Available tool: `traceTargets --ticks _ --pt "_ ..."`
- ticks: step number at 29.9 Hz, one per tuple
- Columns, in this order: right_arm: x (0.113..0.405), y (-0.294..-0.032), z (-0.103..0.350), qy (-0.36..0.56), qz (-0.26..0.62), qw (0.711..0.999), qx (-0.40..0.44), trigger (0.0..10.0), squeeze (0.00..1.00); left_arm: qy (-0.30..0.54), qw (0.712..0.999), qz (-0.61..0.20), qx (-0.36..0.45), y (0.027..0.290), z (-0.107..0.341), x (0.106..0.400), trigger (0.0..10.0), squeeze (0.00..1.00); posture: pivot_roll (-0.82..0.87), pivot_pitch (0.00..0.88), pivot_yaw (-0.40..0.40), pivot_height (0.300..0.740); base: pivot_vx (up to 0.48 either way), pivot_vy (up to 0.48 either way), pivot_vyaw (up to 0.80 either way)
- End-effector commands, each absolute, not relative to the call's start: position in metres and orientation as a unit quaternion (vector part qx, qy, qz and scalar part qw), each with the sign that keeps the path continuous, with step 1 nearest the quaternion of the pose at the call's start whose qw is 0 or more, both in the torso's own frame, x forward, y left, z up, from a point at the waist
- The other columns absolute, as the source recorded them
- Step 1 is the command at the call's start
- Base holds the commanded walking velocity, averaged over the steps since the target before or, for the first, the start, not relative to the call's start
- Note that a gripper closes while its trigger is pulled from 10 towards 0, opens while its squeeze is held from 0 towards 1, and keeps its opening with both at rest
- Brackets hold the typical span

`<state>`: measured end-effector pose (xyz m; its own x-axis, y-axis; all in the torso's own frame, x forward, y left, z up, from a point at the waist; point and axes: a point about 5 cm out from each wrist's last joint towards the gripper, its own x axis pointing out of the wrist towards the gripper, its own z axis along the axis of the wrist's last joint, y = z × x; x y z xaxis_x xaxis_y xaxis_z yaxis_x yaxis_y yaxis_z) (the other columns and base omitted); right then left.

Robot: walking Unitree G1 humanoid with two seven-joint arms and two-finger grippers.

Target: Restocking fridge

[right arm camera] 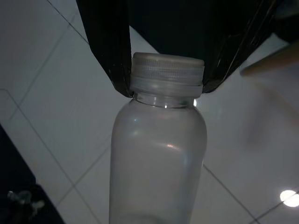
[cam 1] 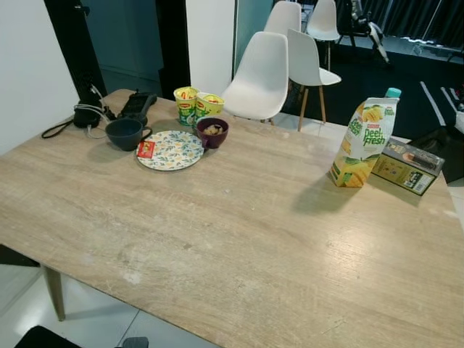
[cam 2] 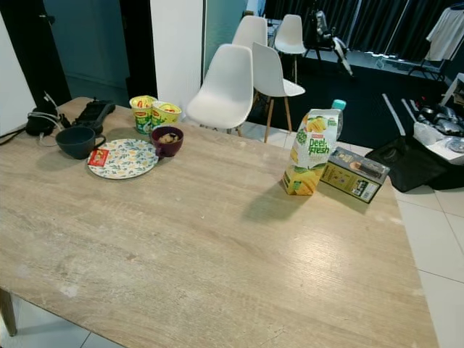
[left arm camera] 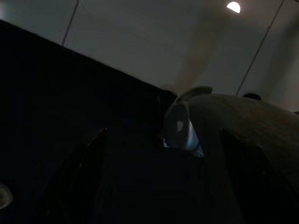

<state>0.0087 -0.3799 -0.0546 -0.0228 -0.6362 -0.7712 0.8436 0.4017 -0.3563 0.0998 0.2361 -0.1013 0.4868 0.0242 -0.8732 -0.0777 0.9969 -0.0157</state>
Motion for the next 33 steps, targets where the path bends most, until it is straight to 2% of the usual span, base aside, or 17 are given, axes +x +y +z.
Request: traceTargets --ticks 1,7,15,33 --pt "0.01 -0.381 -0.054 0.473 -0.537 0.691 0.103 10.0 0.0 0.511 0.858 0.034 -0.032 0.234 -0.103 0.098 10.0 0.0 0.14 0.0 -0.098 0.74 0.0 0.0 0.0" --pt "0.009 -0.373 -0.059 0.481 -0.532 0.688 0.108 10.0 0.0 0.516 0.855 0.032 -0.03 0.233 -0.103 0.097 10.0 0.0 0.14 0.0 -0.096 0.74 -0.184 0.0 0.0" --pt "0.024 -0.368 -0.062 0.483 -0.509 0.705 0.103 10.0 0.0 0.517 0.855 0.027 -0.031 0.229 -0.104 0.098 10.0 0.0 0.14 0.0 -0.099 0.74 -0.284 0.0 0.0" --pt "0.036 -0.354 -0.07 0.505 -0.461 0.723 0.095 10.0 0.0 0.52 0.853 0.013 -0.028 0.223 -0.105 0.101 10.0 0.0 0.13 0.0 -0.1 0.74 -0.301 0.0 0.0"
